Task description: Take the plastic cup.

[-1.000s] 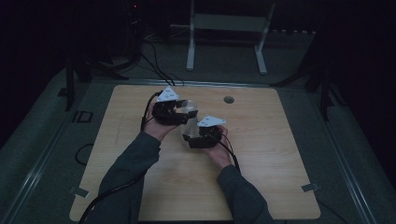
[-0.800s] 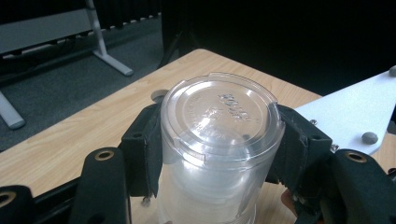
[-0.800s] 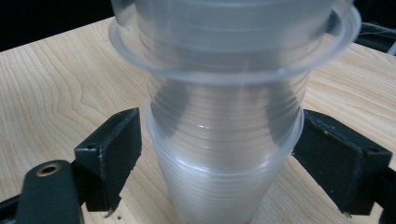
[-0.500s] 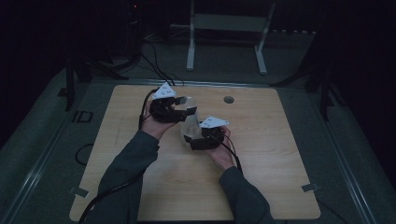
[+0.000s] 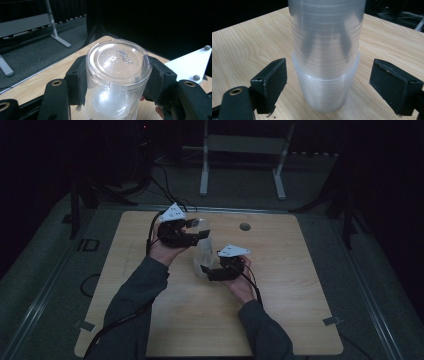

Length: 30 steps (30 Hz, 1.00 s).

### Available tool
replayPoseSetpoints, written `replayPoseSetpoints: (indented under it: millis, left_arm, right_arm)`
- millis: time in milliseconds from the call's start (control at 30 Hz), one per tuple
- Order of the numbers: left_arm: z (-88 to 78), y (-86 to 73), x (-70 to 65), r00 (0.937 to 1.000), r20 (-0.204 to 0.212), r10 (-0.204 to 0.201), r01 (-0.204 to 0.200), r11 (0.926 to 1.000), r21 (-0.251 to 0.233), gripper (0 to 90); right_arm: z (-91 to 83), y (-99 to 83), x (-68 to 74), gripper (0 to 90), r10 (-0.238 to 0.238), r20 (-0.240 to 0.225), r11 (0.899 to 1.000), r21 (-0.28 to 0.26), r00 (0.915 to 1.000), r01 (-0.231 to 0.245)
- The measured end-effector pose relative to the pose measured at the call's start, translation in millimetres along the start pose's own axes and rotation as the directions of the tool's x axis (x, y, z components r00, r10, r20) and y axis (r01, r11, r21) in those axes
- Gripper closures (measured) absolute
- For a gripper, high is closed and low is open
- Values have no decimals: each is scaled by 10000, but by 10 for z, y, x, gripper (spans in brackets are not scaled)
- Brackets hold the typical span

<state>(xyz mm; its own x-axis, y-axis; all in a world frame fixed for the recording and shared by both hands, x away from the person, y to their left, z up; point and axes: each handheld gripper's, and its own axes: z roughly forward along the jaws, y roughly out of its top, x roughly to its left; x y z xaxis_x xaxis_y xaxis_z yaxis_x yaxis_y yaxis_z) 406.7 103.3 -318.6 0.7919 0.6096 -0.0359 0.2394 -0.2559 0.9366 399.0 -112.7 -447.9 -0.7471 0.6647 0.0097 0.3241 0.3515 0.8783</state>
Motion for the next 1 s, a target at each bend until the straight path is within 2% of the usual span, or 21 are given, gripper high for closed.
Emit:
replayPoseSetpoints:
  millis: [500,1000]
  left_arm:
    - [-88,132,-12,9999,10,104,-103,9993,-348,408]
    - [-264,147,-17,9999,10,160,-159,9979,-631,410]
  right_arm:
    - [-93,15,5,145,-18,150,10000,-70,9999,19]
    - [-220,28,-1,150,-94,247,9997,-217,9997,100]
